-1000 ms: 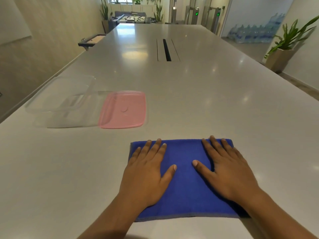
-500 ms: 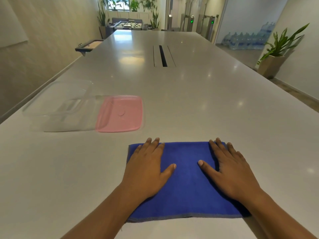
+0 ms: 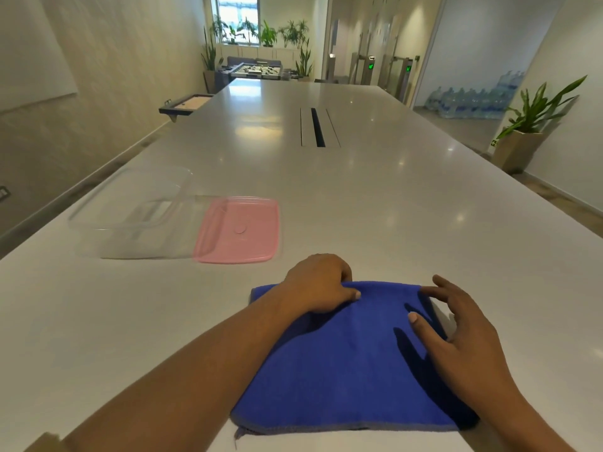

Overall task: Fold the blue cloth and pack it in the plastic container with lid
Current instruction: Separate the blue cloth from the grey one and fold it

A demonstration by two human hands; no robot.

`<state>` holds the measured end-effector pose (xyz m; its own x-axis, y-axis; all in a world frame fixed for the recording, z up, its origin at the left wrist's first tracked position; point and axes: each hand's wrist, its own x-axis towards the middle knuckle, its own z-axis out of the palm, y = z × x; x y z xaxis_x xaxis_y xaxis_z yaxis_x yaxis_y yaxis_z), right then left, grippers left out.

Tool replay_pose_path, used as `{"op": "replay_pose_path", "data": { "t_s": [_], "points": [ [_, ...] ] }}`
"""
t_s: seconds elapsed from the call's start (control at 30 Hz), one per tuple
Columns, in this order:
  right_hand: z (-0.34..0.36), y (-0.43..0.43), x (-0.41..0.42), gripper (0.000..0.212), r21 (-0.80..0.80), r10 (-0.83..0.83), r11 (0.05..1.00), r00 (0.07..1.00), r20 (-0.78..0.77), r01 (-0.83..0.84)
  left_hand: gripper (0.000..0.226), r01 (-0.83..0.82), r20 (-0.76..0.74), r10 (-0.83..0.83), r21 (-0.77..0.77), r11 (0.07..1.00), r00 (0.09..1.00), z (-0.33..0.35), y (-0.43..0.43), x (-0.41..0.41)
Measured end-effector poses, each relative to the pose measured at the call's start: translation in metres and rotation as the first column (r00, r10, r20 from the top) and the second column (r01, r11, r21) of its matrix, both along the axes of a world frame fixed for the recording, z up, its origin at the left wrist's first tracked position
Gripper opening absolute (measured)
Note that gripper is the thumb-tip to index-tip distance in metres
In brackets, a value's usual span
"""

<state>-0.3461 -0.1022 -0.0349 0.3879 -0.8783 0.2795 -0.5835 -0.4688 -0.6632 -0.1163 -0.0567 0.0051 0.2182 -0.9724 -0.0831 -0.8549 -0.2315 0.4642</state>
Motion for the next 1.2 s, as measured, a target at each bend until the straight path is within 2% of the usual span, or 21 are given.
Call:
{"op": "replay_pose_path", "data": {
  "t_s": [0.07, 0.13, 0.3, 0.47, 0.53, 0.63, 0.73, 0.83, 0.93, 1.0, 1.1, 1.17, 1.2],
  "points": [
    [0.001, 0.003, -0.004, 0.034, 0.052, 0.002, 0.999, 0.998, 0.057, -0.005, 0.022, 0.004, -0.103, -0.011, -0.067, 0.998, 0.995, 0.006, 0.003, 0.005],
    [0.001, 0.004, -0.007, 0.035, 0.111, -0.012, 0.994, 0.996, 0.084, 0.002, 0.027, -0.027, -0.207, -0.006, -0.155, 0.988, 0.978, 0.015, 0.008, 0.008],
    [0.005, 0.006, -0.004, 0.064, 0.340, -0.069, 0.940, 0.991, 0.115, 0.025, 0.035, -0.129, -0.368, 0.006, -0.311, 0.942, 0.930, 0.034, 0.022, 0.010],
    [0.015, 0.010, 0.007, 0.071, 0.460, -0.053, 0.887, 0.981, 0.187, -0.040, 0.037, -0.234, -0.495, -0.012, -0.432, 0.871, 0.869, 0.052, 0.032, 0.008],
    [0.022, 0.009, 0.013, 0.068, 0.548, -0.064, 0.829, 0.953, 0.298, -0.115, 0.039, -0.291, -0.547, -0.006, -0.455, 0.841, 0.837, 0.057, 0.035, 0.007],
    [0.030, 0.011, 0.019, 0.048, 0.683, -0.144, 0.620, 0.799, 0.584, -0.387, 0.044, -0.385, -0.612, 0.030, -0.458, 0.801, 0.790, 0.059, 0.041, 0.005],
    [0.030, 0.014, 0.023, 0.038, 0.667, -0.158, 0.562, 0.728, 0.667, -0.489, 0.039, -0.497, -0.699, 0.063, -0.438, 0.749, 0.712, 0.063, 0.048, 0.004],
    [0.035, 0.016, 0.028, 0.046, 0.678, -0.145, 0.497, 0.718, 0.680, -0.542, 0.038, -0.559, -0.738, 0.103, -0.406, 0.723, 0.667, 0.066, 0.055, 0.004],
    [0.042, 0.018, 0.032, 0.044, 0.641, -0.050, 0.440, 0.696, 0.716, -0.629, 0.035, -0.590, -0.767, 0.107, -0.387, 0.709, 0.633, 0.069, 0.063, 0.000],
    [0.044, 0.020, 0.034, 0.044, 0.626, -0.028, 0.404, 0.675, 0.737, -0.667, 0.040, -0.611, -0.802, 0.085, -0.377, 0.696, 0.591, 0.070, 0.068, -0.003],
    [0.045, 0.021, 0.038, 0.059, 0.684, -0.039, 0.350, 0.719, 0.694, -0.640, 0.044, -0.650, -0.878, 0.022, -0.337, 0.681, 0.479, 0.069, 0.074, -0.004],
    [0.044, 0.024, 0.040, 0.074, 0.732, -0.046, 0.298, 0.756, 0.652, -0.613, 0.040, -0.671, -0.925, -0.022, -0.292, 0.681, 0.380, 0.067, 0.077, -0.003],
    [0.044, 0.026, 0.040, 0.075, 0.734, -0.046, 0.278, 0.755, 0.654, -0.619, 0.037, -0.671, -0.943, -0.050, -0.271, 0.690, 0.330, 0.065, 0.078, -0.003]
  ]
}}
